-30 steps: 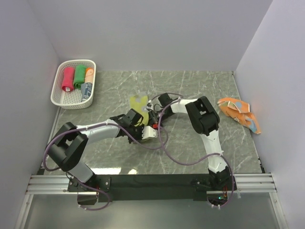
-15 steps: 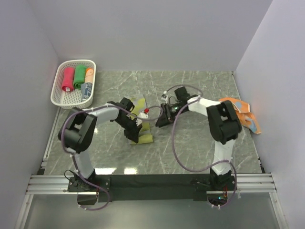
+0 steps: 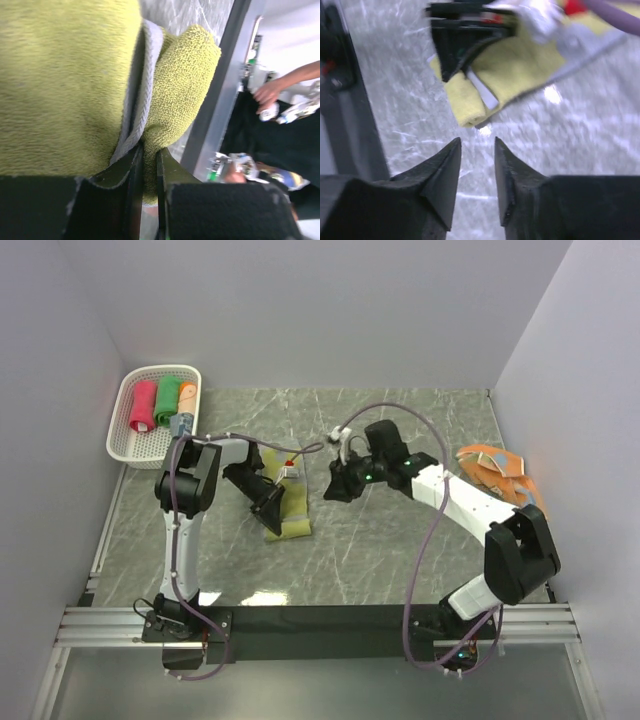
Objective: Roll the towels
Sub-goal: Roll the towel
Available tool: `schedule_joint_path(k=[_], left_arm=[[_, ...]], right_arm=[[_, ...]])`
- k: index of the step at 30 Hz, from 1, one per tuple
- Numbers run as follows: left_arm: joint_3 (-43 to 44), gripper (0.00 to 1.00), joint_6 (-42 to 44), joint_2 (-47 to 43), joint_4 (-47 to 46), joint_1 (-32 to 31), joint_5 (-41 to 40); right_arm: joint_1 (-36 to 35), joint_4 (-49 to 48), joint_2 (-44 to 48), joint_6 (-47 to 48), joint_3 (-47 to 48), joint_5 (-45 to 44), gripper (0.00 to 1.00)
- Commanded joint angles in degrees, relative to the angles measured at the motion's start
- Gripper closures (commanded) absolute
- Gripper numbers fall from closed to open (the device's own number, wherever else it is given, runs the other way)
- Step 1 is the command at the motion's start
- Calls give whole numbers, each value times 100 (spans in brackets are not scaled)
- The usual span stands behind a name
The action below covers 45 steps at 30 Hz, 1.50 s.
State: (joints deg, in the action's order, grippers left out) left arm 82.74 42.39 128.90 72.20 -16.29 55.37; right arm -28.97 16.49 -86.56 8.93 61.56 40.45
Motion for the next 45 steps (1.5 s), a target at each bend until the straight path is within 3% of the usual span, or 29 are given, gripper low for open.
schedule_joint_path(k=[1,6,19,22,24,27,28,32,34,38,42,43,45], left_arm=[[321,87,402,346,31,153,-571],[401,87,340,521,-31,188,-563],[507,79,200,549,-163,197,-686],[445,76,138,522,-233,214,-695],[375,75,77,469,-312,249,-651],[278,74,6,373,-391,320,-589],[269,74,-11,364,-409,346,-563],[216,73,15,302,-426,434,-563],[181,73,23,302,-444,443,-589],[146,73,76,276,-453,452,-607],[163,72,138,258,-427,478,-537],[164,72,138,258,-426,495,-536],[199,69,120,232,-444,531,-519]], right_arm=[[-546,-568,184,1021,-74,-642,59],[-1277,-682,-316,1638,197,-994,45],[-2200,-753,-1652,2367,673,-1408,49],[-2218,-569,-1916,2429,796,-1399,56],[-2218,-463,-2074,2447,910,-1382,75],[-2218,-278,-2189,2482,980,-1294,83],[-2218,-208,-2207,2473,989,-1259,82],[-2209,-137,-2190,2430,946,-1013,58],[-2227,-120,-2128,2394,937,-908,50],[-2253,-181,-2127,2394,902,-1098,49],[-2288,-103,-2600,2517,1156,-1522,58],[-2288,80,-2681,2535,1243,-1548,73],[-2288,170,-2752,2614,1332,-1505,86]])
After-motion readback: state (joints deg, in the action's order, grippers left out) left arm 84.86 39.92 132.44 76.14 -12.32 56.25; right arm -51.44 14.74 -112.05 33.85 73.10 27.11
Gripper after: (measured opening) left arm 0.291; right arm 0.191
